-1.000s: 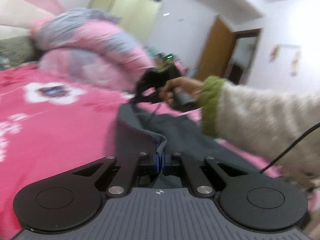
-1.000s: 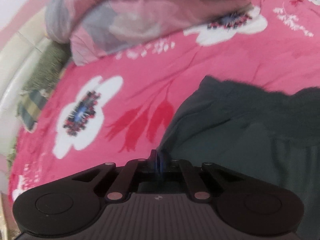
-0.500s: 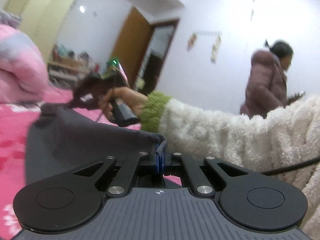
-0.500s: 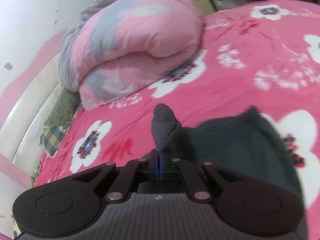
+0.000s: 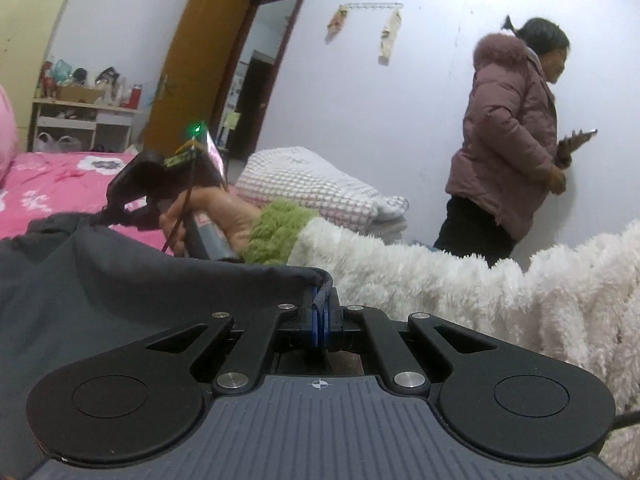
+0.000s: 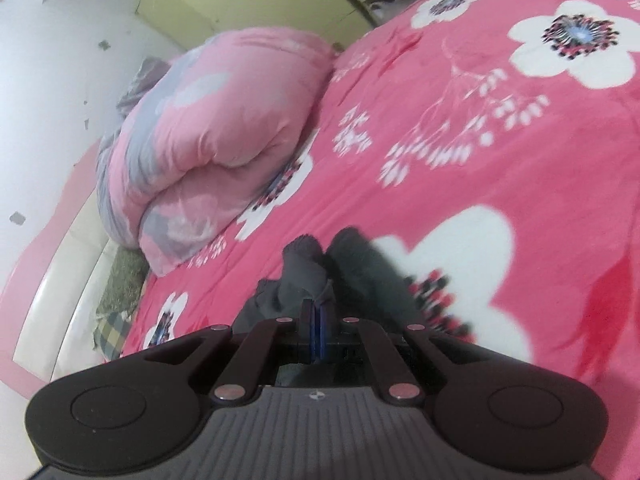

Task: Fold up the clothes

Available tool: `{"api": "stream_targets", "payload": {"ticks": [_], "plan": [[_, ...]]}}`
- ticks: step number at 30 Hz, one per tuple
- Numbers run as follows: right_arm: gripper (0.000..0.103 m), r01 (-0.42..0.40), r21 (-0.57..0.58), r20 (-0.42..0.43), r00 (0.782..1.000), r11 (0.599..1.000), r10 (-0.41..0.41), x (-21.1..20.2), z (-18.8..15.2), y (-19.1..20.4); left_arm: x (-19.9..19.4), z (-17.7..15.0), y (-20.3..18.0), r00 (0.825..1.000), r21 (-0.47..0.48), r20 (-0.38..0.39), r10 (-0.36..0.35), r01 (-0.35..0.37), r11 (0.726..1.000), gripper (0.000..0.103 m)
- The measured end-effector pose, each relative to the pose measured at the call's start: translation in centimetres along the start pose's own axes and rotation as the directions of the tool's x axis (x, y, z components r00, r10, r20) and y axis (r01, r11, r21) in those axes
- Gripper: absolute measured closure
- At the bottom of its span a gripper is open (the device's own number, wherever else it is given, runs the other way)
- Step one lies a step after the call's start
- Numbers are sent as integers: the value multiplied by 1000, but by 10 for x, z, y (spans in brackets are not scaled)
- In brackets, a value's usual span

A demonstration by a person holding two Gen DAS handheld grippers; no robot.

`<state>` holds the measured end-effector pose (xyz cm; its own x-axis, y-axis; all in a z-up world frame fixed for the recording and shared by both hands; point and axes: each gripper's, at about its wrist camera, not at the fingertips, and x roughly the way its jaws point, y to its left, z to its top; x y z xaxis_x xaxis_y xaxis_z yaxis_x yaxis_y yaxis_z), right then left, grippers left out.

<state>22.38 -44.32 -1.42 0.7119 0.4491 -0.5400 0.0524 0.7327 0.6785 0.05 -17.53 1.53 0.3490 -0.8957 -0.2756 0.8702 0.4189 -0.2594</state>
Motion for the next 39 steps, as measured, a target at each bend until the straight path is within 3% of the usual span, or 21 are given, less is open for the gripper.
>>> {"api": "stream_targets", "payload": {"ticks": [5,8,11,12,13,15,17,23,27,30,31,33,35,37,39], "plan": [[96,50,54,-33,998,997,-48,5,-5,-29,-3,-4,8,999,-26,-40,29,-30,999,103],[90,20,86,36,999,996,-23,-28,-16,-35,-19,1,11,999,-48,-34,41,-42,998,103],[86,21,59,146,989,998,-29,-87,-33,-23,-30,9,14,999,-87,-41,21,-24,996,103],[81,31,40,190,981,999,-38,-111,-43,-15,-29,10,16,999,-105,-52,5,-10,994,103],[66,43,21,235,971,999,-46,-135,-53,-7,-26,11,18,998,-127,-64,-11,3,992,103],[46,100,-40,354,932,994,-80,-189,-88,15,-19,13,21,995,-170,-88,-42,26,985,103],[44,143,-63,435,895,988,-102,-230,-124,29,-9,14,24,990,-211,-123,-74,47,976,103],[39,111,-12,570,817,994,-84,-328,-246,35,44,0,8,951,-193,-297,-87,29,981,102],[39,120,78,573,807,990,-143,-350,-309,17,80,-21,-10,911,-174,-401,-94,25,984,100],[39,109,166,553,813,980,-184,-352,-341,1,98,-35,-20,885,-170,-461,-63,-19,985,70],[39,111,191,543,816,975,-199,-349,-350,-4,99,-39,-22,884,-176,-466,-49,-38,984,68],[39,171,213,514,818,962,-260,-341,-359,-11,82,-40,-24,896,-187,-442,-45,-43,981,67],[39,236,222,487,814,946,-317,-331,-367,-15,59,-37,-24,913,-195,-405,-43,-40,980,58],[39,253,208,466,823,945,-323,-322,-369,-18,25,-29,-22,939,-189,-343,-25,-43,981,47],[39,254,190,454,834,948,-315,-313,-365,-20,-13,-23,-20,955,-161,-295,18,-68,985,46]]}}
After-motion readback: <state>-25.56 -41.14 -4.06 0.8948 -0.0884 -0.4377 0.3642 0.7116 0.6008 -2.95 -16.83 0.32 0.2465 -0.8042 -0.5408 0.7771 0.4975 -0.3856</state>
